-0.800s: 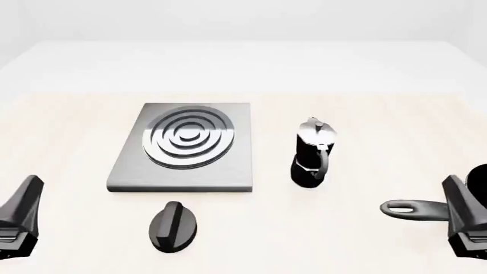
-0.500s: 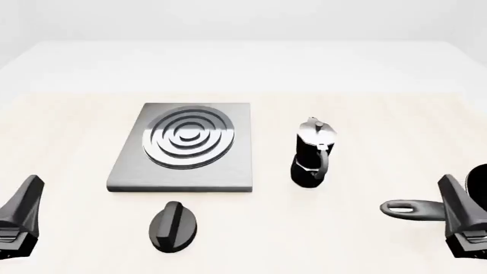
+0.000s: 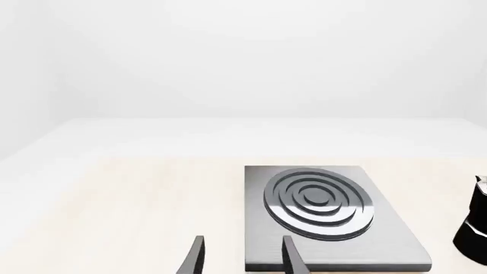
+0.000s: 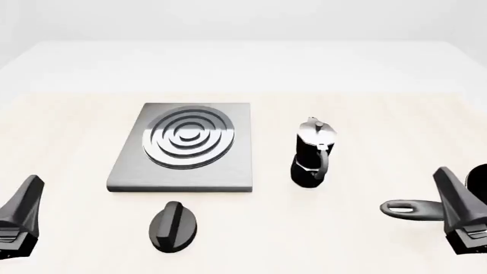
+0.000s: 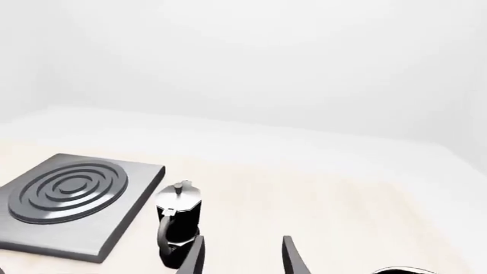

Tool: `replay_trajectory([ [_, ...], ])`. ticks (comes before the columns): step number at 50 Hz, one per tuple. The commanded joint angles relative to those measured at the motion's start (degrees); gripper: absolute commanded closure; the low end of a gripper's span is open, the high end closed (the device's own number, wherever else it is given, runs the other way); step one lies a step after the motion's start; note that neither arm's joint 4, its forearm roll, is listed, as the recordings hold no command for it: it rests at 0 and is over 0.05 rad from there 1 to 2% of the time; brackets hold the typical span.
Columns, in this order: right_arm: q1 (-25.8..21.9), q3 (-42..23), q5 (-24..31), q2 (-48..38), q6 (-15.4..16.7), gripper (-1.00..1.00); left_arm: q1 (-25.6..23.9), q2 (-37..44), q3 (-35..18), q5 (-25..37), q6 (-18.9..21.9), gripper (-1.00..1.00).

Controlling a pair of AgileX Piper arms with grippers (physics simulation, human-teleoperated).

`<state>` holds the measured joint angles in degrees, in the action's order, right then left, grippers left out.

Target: Put the moka pot on the stove.

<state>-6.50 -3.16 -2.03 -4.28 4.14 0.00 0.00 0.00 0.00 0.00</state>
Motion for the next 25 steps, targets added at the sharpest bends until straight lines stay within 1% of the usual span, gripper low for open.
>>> replay_trajectory([
  [1, -2.8, -1.1, -0.4, -1.1, 0.2, -1.0, 0.0, 0.0, 0.0, 0.0, 0.0, -1.0],
  [9, -4.4, -1.2, -2.3, -2.8, -0.3, -1.0, 0.0, 0.0, 0.0, 0.0, 0.0, -1.0],
  [13, -4.8, -0.9, -4.2, -4.5, -0.5, -1.0, 0.0, 0.0, 0.0, 0.0, 0.0, -1.0],
  [25, -7.0, -0.8, -5.6, -5.7, -1.0, -1.0, 0.0, 0.0, 0.0, 0.0, 0.0, -1.0],
])
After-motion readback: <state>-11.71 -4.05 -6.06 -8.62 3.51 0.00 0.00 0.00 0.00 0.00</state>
